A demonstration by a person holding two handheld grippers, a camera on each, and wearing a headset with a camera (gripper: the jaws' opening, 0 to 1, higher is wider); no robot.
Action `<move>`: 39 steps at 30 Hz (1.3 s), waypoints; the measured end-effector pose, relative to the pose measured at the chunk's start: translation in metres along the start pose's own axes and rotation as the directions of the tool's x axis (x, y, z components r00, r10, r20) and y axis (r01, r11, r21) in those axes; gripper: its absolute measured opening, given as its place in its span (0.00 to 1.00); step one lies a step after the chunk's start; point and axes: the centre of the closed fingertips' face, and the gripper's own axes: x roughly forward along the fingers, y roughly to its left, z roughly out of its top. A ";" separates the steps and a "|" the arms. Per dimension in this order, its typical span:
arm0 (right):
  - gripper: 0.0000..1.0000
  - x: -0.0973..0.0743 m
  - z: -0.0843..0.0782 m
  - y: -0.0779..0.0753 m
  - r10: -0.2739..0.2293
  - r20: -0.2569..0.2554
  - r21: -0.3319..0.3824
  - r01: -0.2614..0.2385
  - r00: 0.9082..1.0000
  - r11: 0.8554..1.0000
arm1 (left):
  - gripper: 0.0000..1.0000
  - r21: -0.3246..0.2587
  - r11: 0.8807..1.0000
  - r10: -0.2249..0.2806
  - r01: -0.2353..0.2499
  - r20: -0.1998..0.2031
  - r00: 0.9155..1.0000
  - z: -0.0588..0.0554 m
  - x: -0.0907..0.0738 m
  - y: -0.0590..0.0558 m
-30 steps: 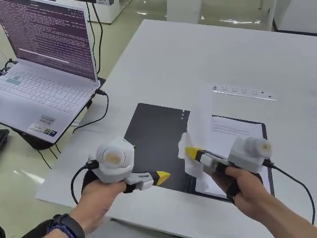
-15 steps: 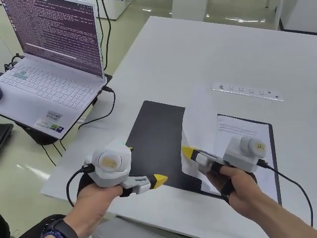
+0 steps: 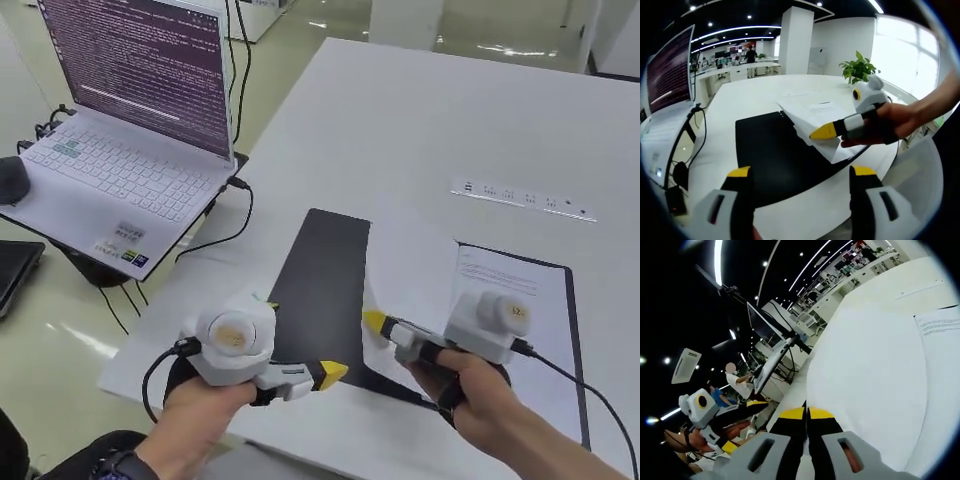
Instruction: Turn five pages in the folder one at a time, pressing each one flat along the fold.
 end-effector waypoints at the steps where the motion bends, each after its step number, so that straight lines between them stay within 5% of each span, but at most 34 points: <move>1: 0.00 0.001 0.000 0.000 -0.002 -0.001 0.004 0.002 1.000 1.000 | 0.78 -0.002 1.000 0.002 -0.002 0.000 1.000 0.000 -0.001 0.001; 13: 0.00 0.021 -0.020 -0.017 -0.081 -0.040 0.052 0.083 0.996 0.995 | 0.78 -0.012 1.000 0.017 -0.018 -0.015 1.000 -0.010 -0.004 0.009; 30: 0.00 0.041 -0.039 -0.042 -0.131 -0.060 0.132 0.138 0.990 0.982 | 0.77 -0.001 1.000 0.025 -0.025 -0.010 1.000 0.003 -0.003 0.016; 39: 0.00 0.043 -0.057 -0.056 -0.198 -0.093 0.174 0.212 0.976 0.962 | 0.77 0.006 1.000 0.010 -0.010 -0.014 1.000 0.009 0.006 0.009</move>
